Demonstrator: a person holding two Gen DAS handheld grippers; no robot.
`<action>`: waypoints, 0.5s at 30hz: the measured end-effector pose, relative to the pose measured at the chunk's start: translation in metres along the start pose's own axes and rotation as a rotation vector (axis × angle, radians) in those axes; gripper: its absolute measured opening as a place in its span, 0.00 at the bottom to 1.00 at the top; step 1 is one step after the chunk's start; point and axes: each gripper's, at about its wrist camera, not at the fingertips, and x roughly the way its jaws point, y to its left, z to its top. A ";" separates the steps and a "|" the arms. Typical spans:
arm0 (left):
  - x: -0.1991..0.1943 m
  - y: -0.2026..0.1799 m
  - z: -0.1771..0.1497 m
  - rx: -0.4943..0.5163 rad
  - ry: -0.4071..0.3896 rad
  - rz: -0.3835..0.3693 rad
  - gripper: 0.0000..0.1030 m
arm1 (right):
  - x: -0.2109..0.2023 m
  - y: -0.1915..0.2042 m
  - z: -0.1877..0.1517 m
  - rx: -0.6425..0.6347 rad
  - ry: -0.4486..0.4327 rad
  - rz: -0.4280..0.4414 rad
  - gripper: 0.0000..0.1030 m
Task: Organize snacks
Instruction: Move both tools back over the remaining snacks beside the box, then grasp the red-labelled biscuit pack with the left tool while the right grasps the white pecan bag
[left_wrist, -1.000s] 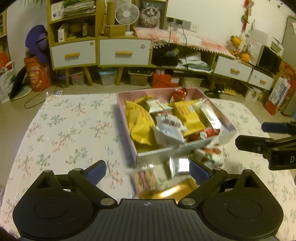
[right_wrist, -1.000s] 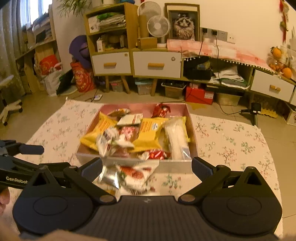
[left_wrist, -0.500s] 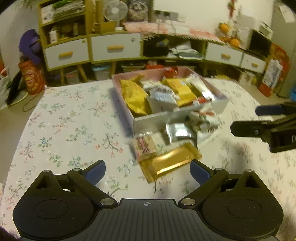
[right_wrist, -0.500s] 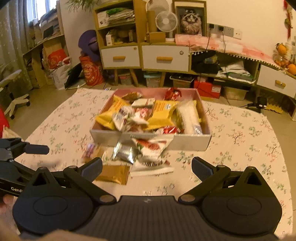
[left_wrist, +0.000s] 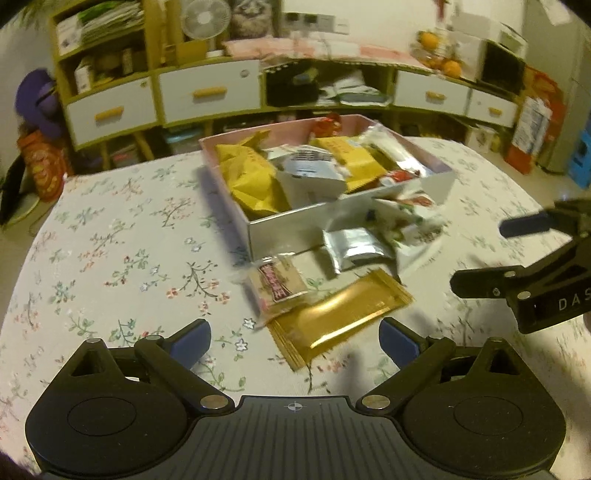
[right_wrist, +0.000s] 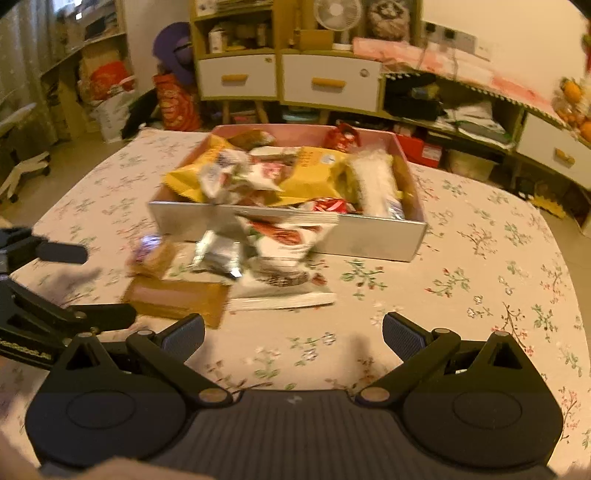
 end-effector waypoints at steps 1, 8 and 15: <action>0.003 0.002 0.001 -0.012 -0.001 0.005 0.95 | 0.003 -0.004 0.001 0.020 -0.001 -0.002 1.00; 0.017 0.012 0.007 -0.117 -0.015 0.060 0.92 | 0.015 -0.017 0.009 0.154 -0.039 -0.008 1.00; 0.028 0.013 0.013 -0.199 -0.015 0.082 0.74 | 0.028 -0.009 0.014 0.197 -0.045 -0.020 0.85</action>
